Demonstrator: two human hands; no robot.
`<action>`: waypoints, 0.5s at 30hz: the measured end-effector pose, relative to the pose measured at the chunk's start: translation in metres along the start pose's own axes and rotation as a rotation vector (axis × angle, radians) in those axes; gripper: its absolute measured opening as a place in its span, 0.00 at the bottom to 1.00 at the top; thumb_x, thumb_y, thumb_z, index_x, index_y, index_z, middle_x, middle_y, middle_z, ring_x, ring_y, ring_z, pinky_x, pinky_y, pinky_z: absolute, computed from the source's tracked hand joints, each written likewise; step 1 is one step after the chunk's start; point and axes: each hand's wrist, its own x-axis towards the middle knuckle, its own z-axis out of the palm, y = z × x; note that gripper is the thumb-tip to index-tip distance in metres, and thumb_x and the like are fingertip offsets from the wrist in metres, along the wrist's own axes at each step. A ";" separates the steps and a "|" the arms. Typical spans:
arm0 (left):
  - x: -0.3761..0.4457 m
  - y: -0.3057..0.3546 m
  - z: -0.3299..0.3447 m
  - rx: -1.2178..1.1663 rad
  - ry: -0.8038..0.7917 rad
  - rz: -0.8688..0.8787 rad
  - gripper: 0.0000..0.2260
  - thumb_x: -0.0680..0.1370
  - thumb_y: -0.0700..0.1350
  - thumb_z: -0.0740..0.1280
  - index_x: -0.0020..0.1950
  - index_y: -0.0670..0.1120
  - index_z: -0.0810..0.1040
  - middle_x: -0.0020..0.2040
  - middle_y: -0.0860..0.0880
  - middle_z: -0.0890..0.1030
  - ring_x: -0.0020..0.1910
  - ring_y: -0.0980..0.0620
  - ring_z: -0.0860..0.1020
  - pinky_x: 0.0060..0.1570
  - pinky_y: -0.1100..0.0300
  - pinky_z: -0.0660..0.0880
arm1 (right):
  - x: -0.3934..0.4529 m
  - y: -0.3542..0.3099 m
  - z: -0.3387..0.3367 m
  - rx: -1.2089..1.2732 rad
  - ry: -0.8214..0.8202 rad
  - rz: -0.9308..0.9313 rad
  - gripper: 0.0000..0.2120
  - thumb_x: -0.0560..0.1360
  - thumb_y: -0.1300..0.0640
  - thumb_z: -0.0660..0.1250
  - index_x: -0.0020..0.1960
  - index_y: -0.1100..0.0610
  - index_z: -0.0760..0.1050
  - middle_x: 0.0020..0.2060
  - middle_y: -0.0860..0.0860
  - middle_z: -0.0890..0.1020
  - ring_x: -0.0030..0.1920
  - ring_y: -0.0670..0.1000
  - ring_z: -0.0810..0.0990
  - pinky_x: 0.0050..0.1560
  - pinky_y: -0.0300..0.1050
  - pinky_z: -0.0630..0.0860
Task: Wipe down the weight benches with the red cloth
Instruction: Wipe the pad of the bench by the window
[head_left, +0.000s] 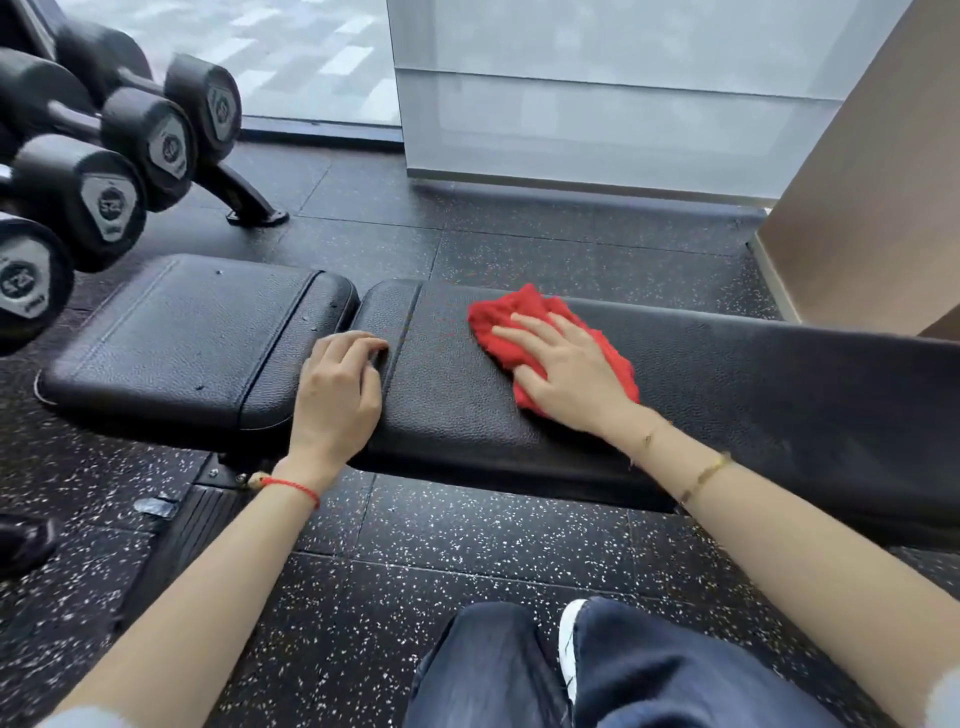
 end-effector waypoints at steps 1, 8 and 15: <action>0.000 -0.001 0.001 -0.012 0.009 -0.002 0.16 0.76 0.40 0.57 0.58 0.42 0.80 0.59 0.45 0.80 0.62 0.42 0.75 0.64 0.45 0.70 | 0.016 0.001 0.000 -0.014 0.004 0.086 0.24 0.78 0.50 0.59 0.74 0.41 0.65 0.76 0.43 0.64 0.76 0.55 0.59 0.78 0.50 0.48; 0.000 -0.004 0.002 -0.026 0.026 -0.006 0.17 0.75 0.42 0.56 0.58 0.44 0.81 0.59 0.46 0.80 0.61 0.43 0.74 0.63 0.46 0.71 | 0.058 -0.063 0.021 0.009 -0.046 0.038 0.24 0.78 0.47 0.58 0.75 0.40 0.63 0.77 0.43 0.62 0.77 0.58 0.57 0.77 0.54 0.50; -0.002 -0.008 0.004 -0.009 0.017 0.012 0.16 0.75 0.42 0.57 0.58 0.44 0.81 0.59 0.46 0.80 0.62 0.43 0.74 0.62 0.46 0.71 | -0.035 -0.038 0.012 0.001 -0.042 -0.212 0.25 0.77 0.50 0.61 0.74 0.42 0.66 0.75 0.43 0.66 0.76 0.56 0.62 0.77 0.54 0.55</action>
